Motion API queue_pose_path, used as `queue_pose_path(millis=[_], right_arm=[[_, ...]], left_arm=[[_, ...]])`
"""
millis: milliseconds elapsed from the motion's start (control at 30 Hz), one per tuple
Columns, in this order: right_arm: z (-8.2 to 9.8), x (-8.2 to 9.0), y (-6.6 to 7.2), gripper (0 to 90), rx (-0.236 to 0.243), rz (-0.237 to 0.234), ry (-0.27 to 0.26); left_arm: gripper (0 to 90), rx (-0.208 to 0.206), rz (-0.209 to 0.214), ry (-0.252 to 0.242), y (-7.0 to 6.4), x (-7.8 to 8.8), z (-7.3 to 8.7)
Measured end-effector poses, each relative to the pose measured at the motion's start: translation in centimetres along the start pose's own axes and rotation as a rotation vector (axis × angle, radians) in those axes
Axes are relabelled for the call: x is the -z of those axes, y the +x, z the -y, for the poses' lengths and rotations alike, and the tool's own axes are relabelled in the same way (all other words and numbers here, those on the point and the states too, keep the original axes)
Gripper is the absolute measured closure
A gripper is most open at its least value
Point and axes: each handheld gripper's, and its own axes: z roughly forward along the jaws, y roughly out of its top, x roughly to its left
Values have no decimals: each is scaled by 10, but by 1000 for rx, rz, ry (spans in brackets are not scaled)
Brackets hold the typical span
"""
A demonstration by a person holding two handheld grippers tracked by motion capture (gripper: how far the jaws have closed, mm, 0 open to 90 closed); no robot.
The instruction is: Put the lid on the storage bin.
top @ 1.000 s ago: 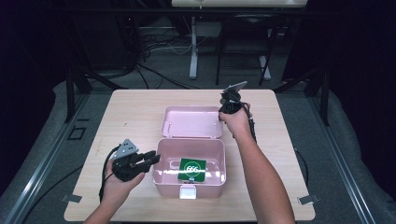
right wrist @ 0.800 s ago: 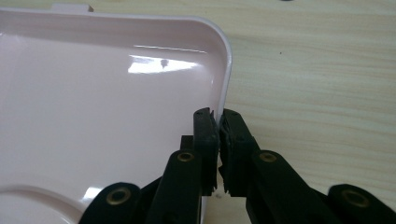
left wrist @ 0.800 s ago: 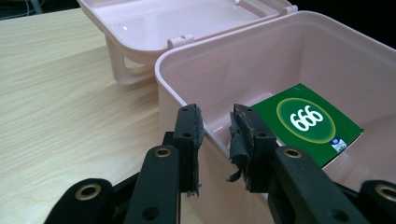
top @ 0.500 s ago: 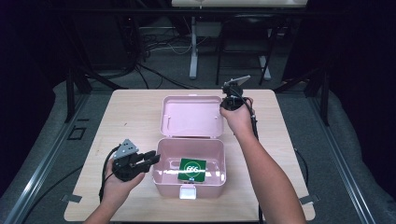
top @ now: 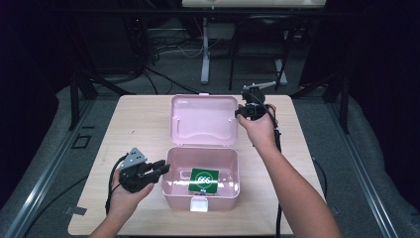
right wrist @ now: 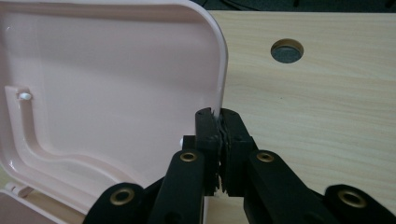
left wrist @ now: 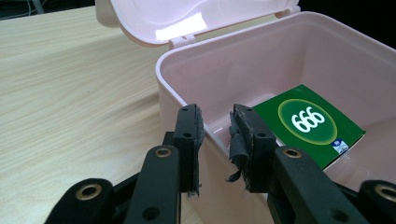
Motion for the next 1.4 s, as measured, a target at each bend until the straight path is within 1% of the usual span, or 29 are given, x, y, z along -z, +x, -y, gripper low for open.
queue_pose_path(millis=[100, 233, 400, 433, 467, 533, 633, 667, 767, 933, 1133, 1200, 1233, 1267, 1400], right_arm=[[4, 9, 3, 875, 27, -3, -29], [7, 17, 3, 875, 38, -21, -46], [12, 28, 7, 875, 78, -18, -77], [12, 28, 7, 875, 78, -18, -77], [15, 32, 8, 874, 81, -28, -88], [17, 35, 7, 875, 87, -33, -95], [21, 40, 8, 874, 100, -39, -112], [22, 41, 8, 873, 115, -39, -119], [24, 44, 9, 873, 120, -41, -127], [32, 51, 10, 873, 144, -48, -157], [38, 57, 12, 874, 160, -50, -176], [44, 61, 15, 875, 182, -43, -195], [44, 61, 15, 875, 182, -43, -195], [48, 64, 16, 875, 198, -40, -209], [52, 67, 17, 875, 202, -43, -223]], left_arm=[[721, 0, -1, 0, 0, 0, 0], [722, -1, -1, 0, 0, 0, 0], [722, 0, -2, 0, 0, 0, 0], [722, 0, -2, 0, 0, 0, 0], [722, 0, -3, -1, 0, 0, 0], [723, 0, -3, 0, 0, 0, 0], [723, 0, -2, -2, 0, 0, 0], [723, 0, -2, -2, 0, 0, 0], [724, 0, -2, -2, 0, 0, 0], [724, -2, -2, -1, 0, 0, 0], [724, -3, -3, -3, 0, 0, 0], [724, -3, -3, -3, 0, 0, 0], [724, -3, -3, -3, 0, 0, 0], [724, -3, -1, -2, 0, 0, 0], [724, -4, -2, -2, 0, 0, 0]])
